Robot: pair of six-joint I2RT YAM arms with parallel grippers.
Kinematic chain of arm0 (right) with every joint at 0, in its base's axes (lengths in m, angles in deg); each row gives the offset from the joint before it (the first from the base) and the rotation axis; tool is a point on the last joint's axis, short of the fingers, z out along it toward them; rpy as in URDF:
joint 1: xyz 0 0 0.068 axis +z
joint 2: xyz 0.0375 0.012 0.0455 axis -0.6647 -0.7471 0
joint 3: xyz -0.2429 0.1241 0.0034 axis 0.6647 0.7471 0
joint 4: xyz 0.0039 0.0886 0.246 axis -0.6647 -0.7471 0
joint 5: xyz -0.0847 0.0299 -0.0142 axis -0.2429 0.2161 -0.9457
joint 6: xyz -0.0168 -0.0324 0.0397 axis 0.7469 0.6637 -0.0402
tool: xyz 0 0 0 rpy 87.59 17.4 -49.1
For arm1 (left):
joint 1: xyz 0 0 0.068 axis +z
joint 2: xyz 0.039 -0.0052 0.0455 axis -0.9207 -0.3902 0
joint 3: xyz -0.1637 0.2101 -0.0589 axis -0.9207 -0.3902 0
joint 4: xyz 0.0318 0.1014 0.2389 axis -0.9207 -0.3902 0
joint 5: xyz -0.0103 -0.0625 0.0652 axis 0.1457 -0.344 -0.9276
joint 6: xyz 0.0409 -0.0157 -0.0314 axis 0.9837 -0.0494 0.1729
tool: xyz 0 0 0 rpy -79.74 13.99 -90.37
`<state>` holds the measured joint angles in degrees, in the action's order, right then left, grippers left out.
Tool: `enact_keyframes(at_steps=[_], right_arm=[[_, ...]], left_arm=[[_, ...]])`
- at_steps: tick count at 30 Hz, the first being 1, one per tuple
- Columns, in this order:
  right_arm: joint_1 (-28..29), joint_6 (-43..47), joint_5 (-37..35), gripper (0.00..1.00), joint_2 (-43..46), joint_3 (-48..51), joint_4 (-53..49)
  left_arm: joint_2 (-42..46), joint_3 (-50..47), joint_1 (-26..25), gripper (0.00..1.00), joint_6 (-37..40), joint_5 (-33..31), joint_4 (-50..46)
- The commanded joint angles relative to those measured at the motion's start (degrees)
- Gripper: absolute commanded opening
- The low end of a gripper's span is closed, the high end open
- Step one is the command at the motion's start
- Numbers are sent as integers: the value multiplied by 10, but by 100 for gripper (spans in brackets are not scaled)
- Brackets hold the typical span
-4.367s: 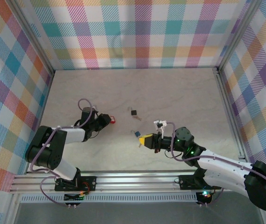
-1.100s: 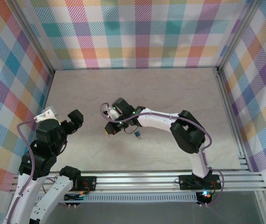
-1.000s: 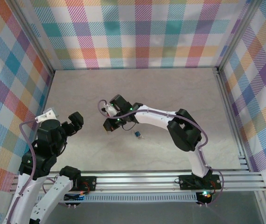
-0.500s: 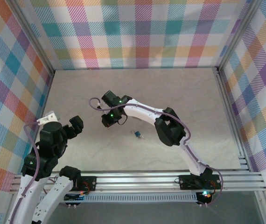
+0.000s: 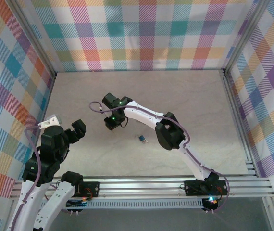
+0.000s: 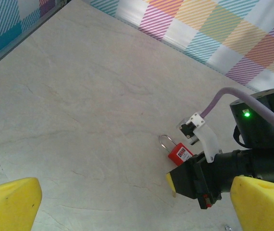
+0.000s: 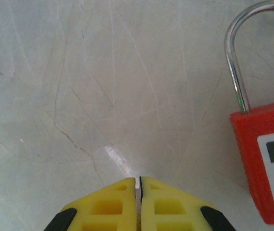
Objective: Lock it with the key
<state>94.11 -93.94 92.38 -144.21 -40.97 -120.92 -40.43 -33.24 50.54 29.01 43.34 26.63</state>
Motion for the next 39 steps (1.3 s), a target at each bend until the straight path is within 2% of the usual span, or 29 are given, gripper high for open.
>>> enact_keyframes(at_steps=[1,8,14,21,26,36,39], right_arm=[[-1,14,-8,8,-13,-21,-26],[-2,21,-7,16,-25,-38,-30],[-4,23,-8,27,-30,-42,-32],[-4,22,-2,32,-16,-43,-35],[1,28,28,39,18,-34,-33],[10,20,71,59,127,29,11],[8,12,69,60,160,51,26]], left_arm=[[9,-9,6,100,14,5,16],[9,-10,8,100,15,6,17],[10,-11,8,100,15,8,18],[9,-12,9,100,16,7,20],[8,-12,10,100,16,10,21],[10,-12,11,100,18,16,22],[10,-13,11,100,19,21,24]])
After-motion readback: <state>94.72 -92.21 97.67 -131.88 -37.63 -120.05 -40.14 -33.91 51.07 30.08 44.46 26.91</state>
